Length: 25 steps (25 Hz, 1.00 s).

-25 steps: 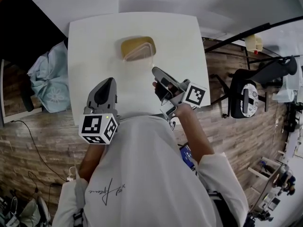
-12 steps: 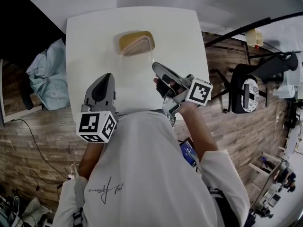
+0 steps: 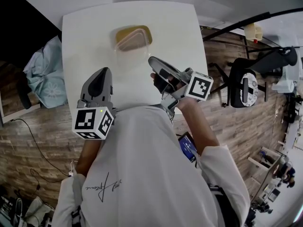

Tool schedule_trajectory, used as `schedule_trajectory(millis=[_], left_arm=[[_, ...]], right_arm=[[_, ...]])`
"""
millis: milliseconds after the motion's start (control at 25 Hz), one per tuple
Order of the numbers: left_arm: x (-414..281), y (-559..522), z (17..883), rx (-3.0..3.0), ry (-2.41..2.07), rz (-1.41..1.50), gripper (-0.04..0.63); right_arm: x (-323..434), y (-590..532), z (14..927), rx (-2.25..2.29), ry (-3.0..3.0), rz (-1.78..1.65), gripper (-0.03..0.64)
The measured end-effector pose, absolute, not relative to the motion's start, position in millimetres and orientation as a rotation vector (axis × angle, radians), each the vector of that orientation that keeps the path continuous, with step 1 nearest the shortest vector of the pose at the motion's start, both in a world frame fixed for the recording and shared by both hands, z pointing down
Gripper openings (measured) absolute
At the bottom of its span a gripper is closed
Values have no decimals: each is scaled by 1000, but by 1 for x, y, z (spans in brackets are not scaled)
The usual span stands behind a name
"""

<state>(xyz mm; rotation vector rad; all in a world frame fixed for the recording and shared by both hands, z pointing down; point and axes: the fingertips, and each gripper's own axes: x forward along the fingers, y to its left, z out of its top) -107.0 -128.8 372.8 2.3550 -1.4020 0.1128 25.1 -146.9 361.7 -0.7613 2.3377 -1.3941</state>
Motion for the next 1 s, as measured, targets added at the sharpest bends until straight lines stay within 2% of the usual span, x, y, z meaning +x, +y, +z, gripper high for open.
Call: schedule_trajectory(millis=[1000], left_arm=[[-103, -141, 366, 2335, -1373, 88, 8]], right_arm=[[23, -152, 346, -761, 2368, -1400, 12]])
